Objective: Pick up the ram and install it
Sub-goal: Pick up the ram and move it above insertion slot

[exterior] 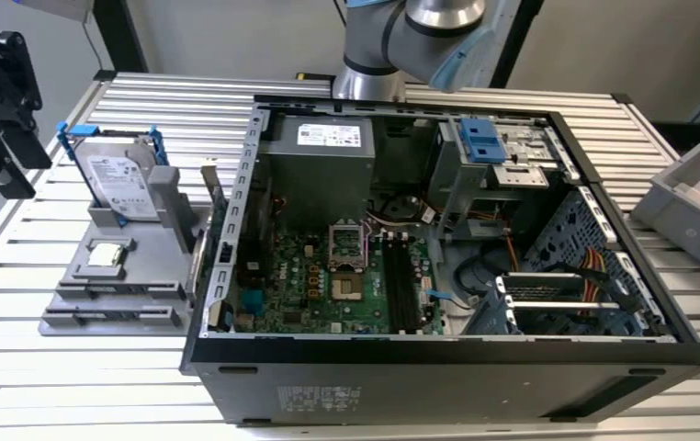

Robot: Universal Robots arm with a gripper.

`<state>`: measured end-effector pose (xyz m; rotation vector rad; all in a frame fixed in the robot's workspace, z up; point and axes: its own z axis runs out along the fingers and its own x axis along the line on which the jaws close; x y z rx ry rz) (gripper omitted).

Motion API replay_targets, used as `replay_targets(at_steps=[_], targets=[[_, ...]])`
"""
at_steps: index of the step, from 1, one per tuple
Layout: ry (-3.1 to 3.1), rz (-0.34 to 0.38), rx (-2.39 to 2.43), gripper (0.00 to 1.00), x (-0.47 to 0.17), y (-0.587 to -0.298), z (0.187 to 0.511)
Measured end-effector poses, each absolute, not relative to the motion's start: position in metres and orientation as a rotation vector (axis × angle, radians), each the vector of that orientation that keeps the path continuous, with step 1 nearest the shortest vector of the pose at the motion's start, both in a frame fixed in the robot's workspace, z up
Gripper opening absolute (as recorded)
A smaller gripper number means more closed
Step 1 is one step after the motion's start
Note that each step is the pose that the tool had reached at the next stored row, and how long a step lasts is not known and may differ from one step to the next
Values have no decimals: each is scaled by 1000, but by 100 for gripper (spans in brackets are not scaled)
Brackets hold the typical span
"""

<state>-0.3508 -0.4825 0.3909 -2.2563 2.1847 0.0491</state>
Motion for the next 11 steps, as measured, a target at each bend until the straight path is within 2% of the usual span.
replay_targets(at_steps=[11], targets=[[2224,48,-2216,100,-351,-483,384]])
